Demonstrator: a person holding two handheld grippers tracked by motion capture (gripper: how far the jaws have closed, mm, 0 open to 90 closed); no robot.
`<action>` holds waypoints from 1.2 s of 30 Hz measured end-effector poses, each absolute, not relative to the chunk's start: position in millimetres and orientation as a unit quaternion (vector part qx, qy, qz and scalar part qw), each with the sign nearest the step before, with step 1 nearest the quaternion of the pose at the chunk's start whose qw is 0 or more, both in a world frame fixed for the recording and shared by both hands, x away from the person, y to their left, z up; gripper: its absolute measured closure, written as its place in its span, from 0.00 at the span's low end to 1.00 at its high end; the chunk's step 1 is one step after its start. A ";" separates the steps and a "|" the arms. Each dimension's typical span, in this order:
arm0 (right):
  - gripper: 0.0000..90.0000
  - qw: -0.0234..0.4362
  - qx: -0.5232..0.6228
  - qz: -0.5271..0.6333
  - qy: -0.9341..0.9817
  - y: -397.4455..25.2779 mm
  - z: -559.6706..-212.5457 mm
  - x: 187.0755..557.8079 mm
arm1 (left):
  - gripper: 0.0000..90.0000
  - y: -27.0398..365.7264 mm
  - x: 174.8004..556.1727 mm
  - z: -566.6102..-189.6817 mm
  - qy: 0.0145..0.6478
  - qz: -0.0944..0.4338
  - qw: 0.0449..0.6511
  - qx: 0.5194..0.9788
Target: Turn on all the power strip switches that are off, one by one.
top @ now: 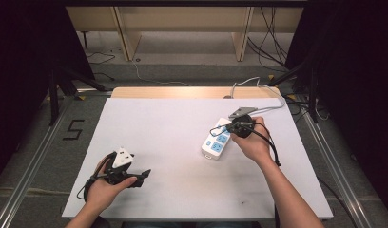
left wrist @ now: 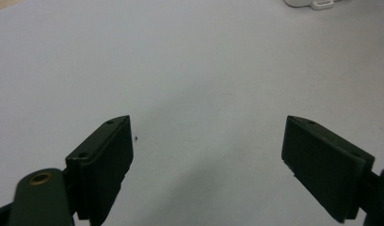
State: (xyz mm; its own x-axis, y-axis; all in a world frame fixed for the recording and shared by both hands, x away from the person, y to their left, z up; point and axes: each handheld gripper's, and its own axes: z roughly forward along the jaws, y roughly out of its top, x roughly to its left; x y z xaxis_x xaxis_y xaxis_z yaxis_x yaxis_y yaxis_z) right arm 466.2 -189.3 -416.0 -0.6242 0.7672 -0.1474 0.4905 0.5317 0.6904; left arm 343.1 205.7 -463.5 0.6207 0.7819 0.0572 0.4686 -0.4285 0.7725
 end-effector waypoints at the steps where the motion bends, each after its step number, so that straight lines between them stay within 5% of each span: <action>1: 1.00 0.223 0.371 0.308 0.847 -188.8 -416.1 467.5 | 0.19 205.7 343.1 -463.6 0.382 0.209 0.374 0.819; 36: 1.00 0.197 0.391 0.279 0.855 -169.1 -429.7 509.0 | 0.19 206.4 343.4 -463.6 0.382 0.211 0.374 0.818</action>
